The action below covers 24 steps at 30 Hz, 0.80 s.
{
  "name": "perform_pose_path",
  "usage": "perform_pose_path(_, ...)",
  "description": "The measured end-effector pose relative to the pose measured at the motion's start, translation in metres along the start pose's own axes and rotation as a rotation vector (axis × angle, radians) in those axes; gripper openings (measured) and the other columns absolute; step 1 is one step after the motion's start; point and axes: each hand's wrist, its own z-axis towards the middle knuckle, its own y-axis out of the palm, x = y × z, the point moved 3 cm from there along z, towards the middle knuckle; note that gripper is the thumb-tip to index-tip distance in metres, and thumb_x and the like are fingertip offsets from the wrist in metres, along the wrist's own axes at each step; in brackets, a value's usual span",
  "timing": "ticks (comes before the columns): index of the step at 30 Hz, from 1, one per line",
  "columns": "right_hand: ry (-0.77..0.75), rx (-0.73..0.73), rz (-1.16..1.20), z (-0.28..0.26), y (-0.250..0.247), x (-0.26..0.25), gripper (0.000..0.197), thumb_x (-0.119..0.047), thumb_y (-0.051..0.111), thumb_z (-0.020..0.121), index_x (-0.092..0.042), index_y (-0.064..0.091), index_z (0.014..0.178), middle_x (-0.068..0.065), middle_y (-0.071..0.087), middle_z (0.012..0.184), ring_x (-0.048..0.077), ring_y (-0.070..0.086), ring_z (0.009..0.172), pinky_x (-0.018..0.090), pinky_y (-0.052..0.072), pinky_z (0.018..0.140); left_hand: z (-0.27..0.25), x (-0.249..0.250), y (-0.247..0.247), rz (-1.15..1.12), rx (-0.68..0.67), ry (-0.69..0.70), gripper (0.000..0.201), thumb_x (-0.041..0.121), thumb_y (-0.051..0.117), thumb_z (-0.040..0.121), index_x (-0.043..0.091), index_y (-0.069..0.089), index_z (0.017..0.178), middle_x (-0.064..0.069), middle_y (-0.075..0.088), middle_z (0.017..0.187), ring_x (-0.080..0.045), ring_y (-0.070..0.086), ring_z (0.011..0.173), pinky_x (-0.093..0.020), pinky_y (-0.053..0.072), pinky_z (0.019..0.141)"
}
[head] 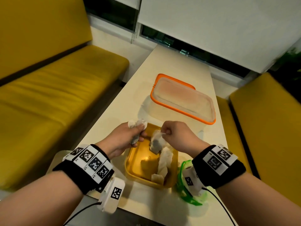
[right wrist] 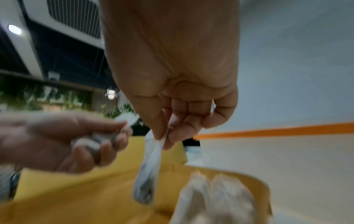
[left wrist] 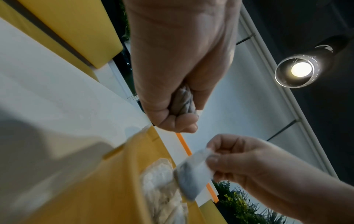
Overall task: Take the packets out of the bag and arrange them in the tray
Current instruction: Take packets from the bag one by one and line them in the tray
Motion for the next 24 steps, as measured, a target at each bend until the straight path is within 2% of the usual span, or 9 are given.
perform_pose_path(2, 0.042, -0.119, -0.103, 0.006, 0.017, 0.005, 0.02, -0.012, 0.054, 0.081, -0.031, 0.05, 0.076, -0.004, 0.055, 0.082, 0.021, 0.054, 0.082, 0.028, 0.04, 0.065, 0.0, 0.0, 0.002, 0.026, -0.031, -0.007, 0.021, 0.031, 0.052, 0.096, 0.014, 0.062, 0.091, 0.006, 0.065, 0.069, -0.009, 0.058, 0.067, -0.023, 0.045, 0.061)
perform_pose_path(5, 0.081, -0.178, -0.207, 0.012, 0.032, 0.008, 0.018, -0.014, 0.05, 0.083, -0.031, 0.05, 0.081, -0.005, 0.054, 0.088, 0.024, 0.054, 0.093, 0.031, 0.035, 0.074, 0.0, -0.004, 0.003, 0.05, -0.075, -0.012, 0.021, 0.032, 0.054, 0.095, 0.014, 0.063, 0.097, 0.005, 0.067, 0.071, -0.008, 0.059, 0.066, -0.022, 0.045, 0.058)
perform_pose_path(8, 0.087, -0.213, -0.289, 0.015, 0.039, 0.006, 0.015, -0.016, 0.049, 0.084, -0.031, 0.05, 0.085, -0.006, 0.055, 0.091, 0.022, 0.052, 0.092, 0.035, 0.033, 0.079, 0.0, -0.008, 0.001, 0.045, -0.074, -0.02, 0.021, 0.033, 0.054, 0.095, 0.014, 0.063, 0.098, 0.008, 0.067, 0.067, -0.006, 0.059, 0.062, -0.02, 0.046, 0.055)
perform_pose_path(13, 0.078, -0.218, -0.415, 0.017, 0.037, 0.003, 0.012, -0.019, 0.051, 0.085, -0.03, 0.051, 0.09, -0.002, 0.062, 0.094, 0.024, 0.054, 0.095, 0.04, 0.026, 0.08, 0.001, -0.008, -0.002, 0.045, -0.077, -0.023, 0.021, 0.033, 0.053, 0.095, 0.014, 0.062, 0.1, 0.008, 0.067, 0.065, -0.003, 0.06, 0.058, -0.019, 0.046, 0.055)
perform_pose_path(15, 0.062, -0.183, -0.455, 0.014, 0.029, -0.001, 0.017, -0.028, 0.054, 0.086, -0.028, 0.055, 0.103, -0.001, 0.061, 0.1, 0.025, 0.053, 0.1, 0.042, 0.026, 0.081, 0.002, -0.008, -0.002, 0.046, -0.08, -0.034, 0.022, 0.033, 0.053, 0.095, 0.013, 0.062, 0.101, 0.007, 0.067, 0.067, -0.005, 0.06, 0.06, -0.02, 0.046, 0.055)
perform_pose_path(17, 0.036, -0.139, -0.425, 0.006, 0.018, -0.007, 0.018, -0.038, 0.053, 0.087, -0.027, 0.058, 0.1, -0.002, 0.061, 0.098, 0.023, 0.052, 0.1, 0.041, 0.027, 0.082, 0.002, -0.008, -0.001, 0.048, -0.081, -0.035, 0.022, 0.033, 0.053, 0.095, 0.013, 0.062, 0.103, 0.006, 0.067, 0.072, -0.006, 0.06, 0.064, -0.02, 0.046, 0.055)
perform_pose_path(19, -0.016, -0.295, -0.384, -0.01, 0.016, -0.013, 0.022, -0.046, 0.054, 0.086, -0.028, 0.062, 0.094, -0.005, 0.061, 0.095, 0.02, 0.051, 0.099, 0.041, 0.028, 0.084, 0.003, -0.009, -0.001, 0.041, -0.079, -0.031, 0.023, 0.033, 0.053, 0.095, 0.013, 0.061, 0.105, 0.004, 0.068, 0.076, -0.008, 0.06, 0.066, -0.02, 0.046, 0.055)
perform_pose_path(21, -0.087, -0.538, -0.418, -0.03, 0.027, -0.017, 0.031, -0.05, 0.057, 0.085, -0.029, 0.063, 0.106, -0.005, 0.06, 0.101, 0.019, 0.049, 0.103, 0.042, 0.028, 0.088, 0.003, -0.01, -0.001, 0.047, -0.069, -0.034, 0.023, 0.033, 0.053, 0.095, 0.014, 0.062, 0.104, 0.004, 0.068, 0.075, -0.008, 0.061, 0.066, -0.02, 0.047, 0.055)
perform_pose_path(24, -0.166, -0.576, -0.496, -0.045, 0.047, -0.015, 0.029, -0.042, 0.057, 0.087, -0.026, 0.065, 0.109, 0.0, 0.062, 0.1, 0.023, 0.051, 0.1, 0.041, 0.028, 0.084, 0.004, -0.009, -0.001, 0.054, -0.058, -0.038, 0.021, 0.032, 0.054, 0.095, 0.014, 0.062, 0.103, 0.003, 0.069, 0.078, -0.009, 0.062, 0.068, -0.022, 0.047, 0.057)
